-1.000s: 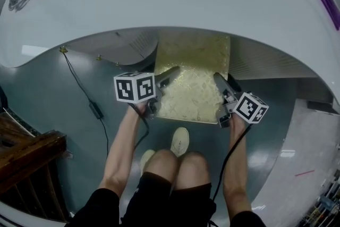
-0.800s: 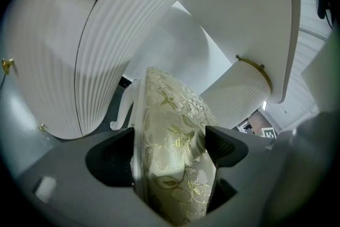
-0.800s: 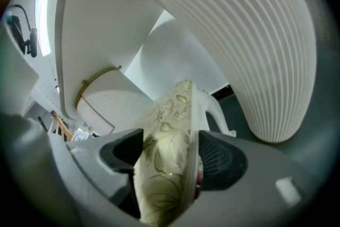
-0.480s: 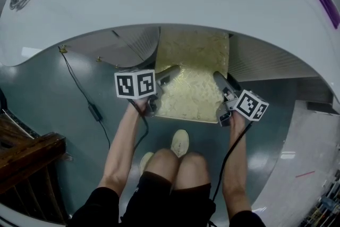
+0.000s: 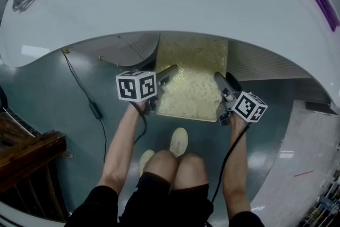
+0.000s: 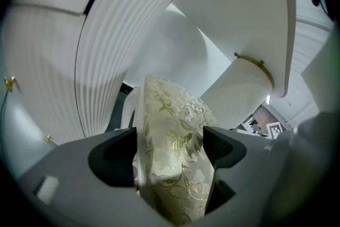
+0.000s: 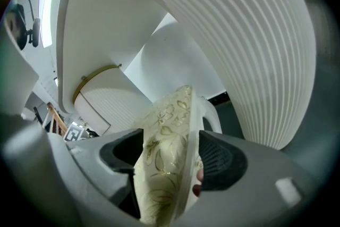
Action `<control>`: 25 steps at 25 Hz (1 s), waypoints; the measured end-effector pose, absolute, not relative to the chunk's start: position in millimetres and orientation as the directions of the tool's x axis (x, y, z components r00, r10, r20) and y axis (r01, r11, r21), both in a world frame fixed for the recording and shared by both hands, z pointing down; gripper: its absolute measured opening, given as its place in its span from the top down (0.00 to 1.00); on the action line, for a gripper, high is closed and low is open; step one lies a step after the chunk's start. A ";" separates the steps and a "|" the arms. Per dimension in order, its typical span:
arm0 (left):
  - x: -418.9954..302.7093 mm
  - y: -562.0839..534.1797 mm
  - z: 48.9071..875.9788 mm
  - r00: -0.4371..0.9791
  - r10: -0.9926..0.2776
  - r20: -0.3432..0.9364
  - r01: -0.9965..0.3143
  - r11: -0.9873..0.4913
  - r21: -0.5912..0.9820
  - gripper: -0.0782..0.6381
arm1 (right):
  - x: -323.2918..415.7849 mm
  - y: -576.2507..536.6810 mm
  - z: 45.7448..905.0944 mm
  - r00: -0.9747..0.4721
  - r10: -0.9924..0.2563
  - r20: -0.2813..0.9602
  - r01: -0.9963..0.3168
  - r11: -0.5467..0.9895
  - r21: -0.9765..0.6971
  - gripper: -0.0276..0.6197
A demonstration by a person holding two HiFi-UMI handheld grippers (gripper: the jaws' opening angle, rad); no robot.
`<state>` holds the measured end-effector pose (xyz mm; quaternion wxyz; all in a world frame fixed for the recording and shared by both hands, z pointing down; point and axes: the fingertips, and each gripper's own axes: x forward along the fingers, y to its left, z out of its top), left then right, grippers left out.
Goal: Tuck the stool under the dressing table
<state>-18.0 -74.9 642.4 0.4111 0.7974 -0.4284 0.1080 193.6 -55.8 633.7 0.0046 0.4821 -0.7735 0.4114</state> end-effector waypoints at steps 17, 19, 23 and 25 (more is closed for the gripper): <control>-41.6 -66.8 593.7 0.475 -0.699 0.534 -0.870 -0.282 0.404 0.63 | 193.1 -38.7 584.5 -0.452 -0.759 0.469 -0.854 0.215 -0.474 0.54; -42.6 -64.3 588.4 0.468 -0.699 0.542 -0.876 -0.282 0.392 0.64 | 192.7 -36.8 578.4 -0.436 -0.760 0.481 -0.867 0.213 -0.450 0.56; -46.5 -56.5 574.5 0.458 -0.697 0.552 -0.882 -0.281 0.378 0.68 | 190.2 -30.4 563.8 -0.411 -0.760 0.503 -0.885 0.201 -0.420 0.61; -48.9 -52.9 566.2 0.451 -0.695 0.560 -0.887 -0.280 0.367 0.69 | 188.1 -26.8 555.9 -0.393 -0.759 0.518 -0.896 0.192 -0.400 0.62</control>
